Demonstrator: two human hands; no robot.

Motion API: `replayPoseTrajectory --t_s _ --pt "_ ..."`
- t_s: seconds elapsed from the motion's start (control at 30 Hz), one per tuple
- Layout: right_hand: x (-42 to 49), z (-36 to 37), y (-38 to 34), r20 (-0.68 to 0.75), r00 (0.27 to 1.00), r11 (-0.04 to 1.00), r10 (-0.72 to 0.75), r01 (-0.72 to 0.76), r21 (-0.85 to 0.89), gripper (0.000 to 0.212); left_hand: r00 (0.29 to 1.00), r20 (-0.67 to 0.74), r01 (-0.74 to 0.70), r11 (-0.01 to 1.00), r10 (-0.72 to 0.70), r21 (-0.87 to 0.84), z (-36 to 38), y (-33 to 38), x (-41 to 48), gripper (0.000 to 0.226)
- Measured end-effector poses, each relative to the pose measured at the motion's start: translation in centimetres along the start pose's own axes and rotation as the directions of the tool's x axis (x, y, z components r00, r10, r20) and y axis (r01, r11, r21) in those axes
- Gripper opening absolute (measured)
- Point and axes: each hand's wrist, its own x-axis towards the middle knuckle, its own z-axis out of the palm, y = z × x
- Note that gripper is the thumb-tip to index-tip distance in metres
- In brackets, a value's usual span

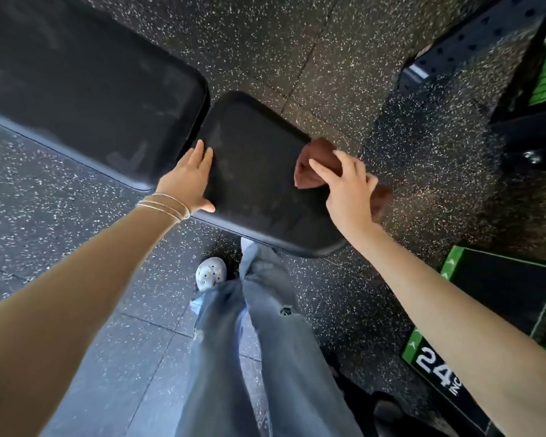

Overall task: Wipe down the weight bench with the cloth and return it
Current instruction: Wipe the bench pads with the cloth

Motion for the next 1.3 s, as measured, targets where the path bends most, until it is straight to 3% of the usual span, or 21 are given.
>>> replayPoseTrajectory --t_s 0.17,0.23,0.33,0.47,0.6,0.7,0.83,0.93,1.03,1.13,1.3 --pt "7.2 -0.7 -0.8 0.178 0.976 0.992 -0.125 0.121 0.034 0.063 0.973 -0.096 -0.188 0.963 0.209 0.193 1.1 2.3 -1.1 0.108" --pt "5.3 -0.9 1.1 0.141 0.978 0.988 -0.152 0.154 -0.003 0.063 0.943 -0.15 -0.253 0.934 0.296 0.251 1.7 3.4 -1.4 0.104" --pt "-2.4 -0.7 4.8 -0.013 1.0 0.999 -0.027 0.026 -0.032 0.067 0.913 -0.142 -0.324 0.891 0.383 0.318 2.5 4.9 -2.3 0.096" --pt "-11.0 1.4 5.5 -0.103 0.992 0.996 0.077 -0.073 0.043 0.074 0.922 -0.147 -0.312 0.911 0.359 0.269 4.1 5.5 -2.7 0.087" --pt "-12.9 2.1 3.8 -0.09 0.996 1.0 -0.002 0.001 -0.01 0.075 0.923 -0.163 -0.308 0.922 0.35 0.233 4.1 5.4 -2.6 0.087" --pt "-10.1 0.9 3.7 -0.058 0.997 0.998 -0.06 0.058 -0.031 0.073 0.924 -0.173 -0.294 0.924 0.34 0.245 4.2 5.3 -2.5 0.087" --pt "-1.8 -0.9 2.9 -0.003 0.999 0.996 0.053 -0.053 0.07 0.068 0.926 -0.181 -0.285 0.929 0.331 0.237 4.3 5.5 -2.6 0.087" --pt "-0.6 -0.9 2.6 -0.004 0.996 0.99 0.094 -0.093 0.109 0.065 0.93 -0.181 -0.276 0.934 0.319 0.226 4.4 5.6 -2.6 0.087" --pt "-6.3 0.8 2.4 -0.072 0.997 0.999 0.013 -0.01 0.034 0.065 0.928 -0.174 -0.288 0.931 0.329 0.223 4.3 5.5 -2.7 0.087" --pt "-12.1 2.5 0.9 -0.044 0.993 0.994 -0.11 0.111 0.022 0.06 0.931 -0.157 -0.289 0.929 0.328 0.23 4.3 5.5 -2.8 0.087" --pt "-9.1 0.8 0.3 0.078 0.965 0.968 -0.251 0.252 -0.006 0.053 0.95 -0.19 -0.212 0.958 0.249 0.193 4.2 4.6 -3.9 0.083"
